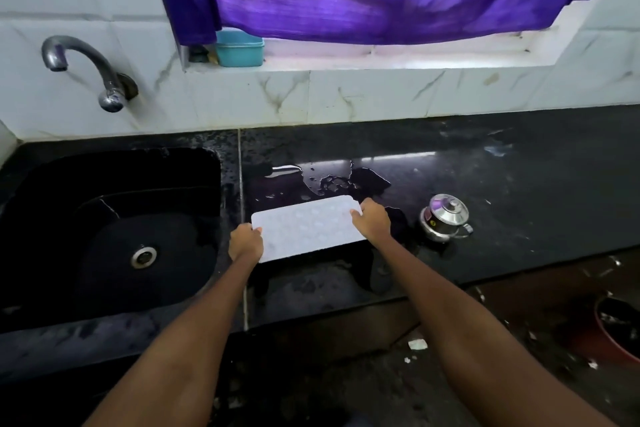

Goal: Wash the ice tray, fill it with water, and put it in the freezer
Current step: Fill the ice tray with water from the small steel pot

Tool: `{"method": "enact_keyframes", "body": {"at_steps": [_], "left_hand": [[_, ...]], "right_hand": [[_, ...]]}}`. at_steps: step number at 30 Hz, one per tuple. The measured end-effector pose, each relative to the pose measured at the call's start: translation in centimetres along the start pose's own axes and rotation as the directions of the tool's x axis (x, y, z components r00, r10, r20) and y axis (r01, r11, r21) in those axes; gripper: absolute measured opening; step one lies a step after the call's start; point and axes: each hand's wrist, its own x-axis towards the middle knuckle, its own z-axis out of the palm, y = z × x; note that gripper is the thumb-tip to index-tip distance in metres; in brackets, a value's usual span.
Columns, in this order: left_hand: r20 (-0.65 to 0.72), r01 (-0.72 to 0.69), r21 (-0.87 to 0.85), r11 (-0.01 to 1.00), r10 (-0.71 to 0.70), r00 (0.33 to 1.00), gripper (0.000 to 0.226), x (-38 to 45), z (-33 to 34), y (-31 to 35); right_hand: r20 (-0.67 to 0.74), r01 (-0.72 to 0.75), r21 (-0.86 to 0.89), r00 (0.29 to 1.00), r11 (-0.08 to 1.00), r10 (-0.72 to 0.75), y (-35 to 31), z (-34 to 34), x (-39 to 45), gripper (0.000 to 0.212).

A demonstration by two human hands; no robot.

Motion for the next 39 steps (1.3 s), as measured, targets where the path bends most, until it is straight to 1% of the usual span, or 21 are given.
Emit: {"method": "enact_keyframes", "body": {"at_steps": [4, 7, 12, 15, 17, 18, 20, 21, 23, 25, 27, 29, 31, 32, 33, 34, 36, 37, 38, 39], "left_hand": [[-0.059, 0.026, 0.016, 1.0, -0.025, 0.998, 0.026, -2.0, 0.7, 0.2], [-0.084, 0.001, -0.005, 1.0, -0.001, 0.996, 0.022, -2.9, 0.6, 0.4], [-0.068, -0.061, -0.005, 0.998, 0.06, 0.996, 0.018, -3.6, 0.5, 0.1], [-0.048, -0.085, -0.002, 0.996, 0.084, 0.995, 0.014, -4.0, 0.7, -0.2], [-0.042, -0.095, -0.01, 0.995, 0.094, 0.995, 0.017, -4.3, 0.9, -0.5], [-0.049, -0.098, -0.01, 0.995, 0.097, 0.994, 0.023, -4.4, 0.9, -0.5], [-0.082, -0.111, 0.009, 0.994, 0.112, 0.99, 0.04, -4.5, 0.9, -0.6], [-0.109, -0.131, 0.014, 0.991, 0.132, 0.985, 0.044, -4.6, 0.9, -0.6], [-0.169, -0.185, 0.019, 0.983, 0.185, 0.968, 0.045, -5.0, 1.0, -0.5], [-0.201, -0.22, 0.073, 0.973, 0.231, 0.952, 0.045, -4.9, 1.0, -0.4], [-0.223, -0.238, 0.121, 0.964, 0.26, 0.939, 0.044, -4.7, 1.0, 0.0], [-0.225, -0.236, 0.132, 0.963, 0.261, 0.939, 0.042, -4.5, 1.1, 0.9], [-0.225, -0.261, 0.132, 0.956, 0.286, 0.932, 0.041, -4.9, 1.6, 1.7], [-0.223, -0.276, 0.138, 0.951, 0.302, 0.927, 0.041, -5.1, 1.9, 2.1], [-0.218, -0.285, 0.144, 0.948, 0.311, 0.925, 0.041, -5.3, 2.3, 2.4], [-0.213, -0.293, 0.144, 0.945, 0.319, 0.924, 0.041, -5.6, 2.8, 2.9], [-0.208, -0.306, 0.121, 0.944, 0.325, 0.922, 0.04, -6.2, 4.3, 4.0], [-0.204, -0.316, 0.098, 0.944, 0.33, 0.922, 0.039, -6.7, 5.2, 4.7], [-0.194, -0.334, 0.067, 0.94, 0.34, 0.92, 0.038, -7.1, 6.0, 5.4], [-0.181, -0.356, 0.027, 0.934, 0.355, 0.917, 0.038, -7.7, 7.1, 6.3]], "right_hand": [[0.024, 0.035, -0.112, 0.999, 0.993, -0.032, 1.2, -0.1, -0.7, 0.033], [0.039, 0.028, -0.16, 0.999, 0.987, -0.022, 1.8, -0.2, -0.9, 0.034], [0.046, 0.006, -0.2, 0.999, 0.98, 0.004, 2.2, 0.0, -1.3, 0.033], [0.054, 0.01, -0.219, 0.999, 0.976, 0.002, 2.5, 0.2, -1.9, 0.037], [0.045, 0.014, -0.232, 0.999, 0.973, -0.004, 2.4, 0.3, -2.3, 0.041], [0.034, 0.015, -0.233, 0.999, 0.972, -0.007, 2.3, 0.3, -2.5, 0.043], [-0.007, 0.026, -0.224, 1.0, 0.974, -0.028, 2.2, 0.0, -2.9, 0.045], [-0.033, 0.041, -0.209, 0.998, 0.977, -0.049, 2.2, -0.1, -3.1, 0.044], [-0.092, 0.086, -0.148, 0.991, 0.985, -0.1, 2.6, -0.4, -3.5, 0.039], [-0.154, 0.14, -0.079, 0.976, 0.987, -0.151, 3.3, -1.0, -3.8, 0.034], [-0.273, 0.207, -0.059, 0.937, 0.976, -0.216, 4.0, -2.6, -3.7, 0.028], [-0.398, 0.227, -0.027, 0.891, 0.974, -0.218, 4.7, -5.1, -3.1, 0.024], [-0.476, 0.184, -0.016, 0.863, 0.983, -0.169, 5.6, -7.6, -2.5, 0.026], [-0.495, 0.111, -0.017, 0.863, 0.994, -0.105, 6.1, -8.7, -2.2, 0.031], [-0.501, 0.004, 0.001, 0.866, 1.0, -0.003, 6.6, -9.5, -2.0, 0.041], [-0.488, -0.114, 0.049, 0.864, 0.992, 0.123, 7.3, -10.2, -1.8, 0.053], [-0.398, -0.292, 0.162, 0.855, 0.943, 0.333, 8.7, -11.1, -1.6, 0.07], [-0.348, -0.345, 0.204, 0.849, 0.916, 0.397, 9.7, -11.2, -1.5, 0.073], [-0.308, -0.375, 0.225, 0.848, 0.899, 0.431, 10.6, -11.2, -1.5, 0.074], [-0.274, -0.377, 0.235, 0.859, 0.896, 0.433, 11.8, -11.3, -1.4, 0.073]]}}
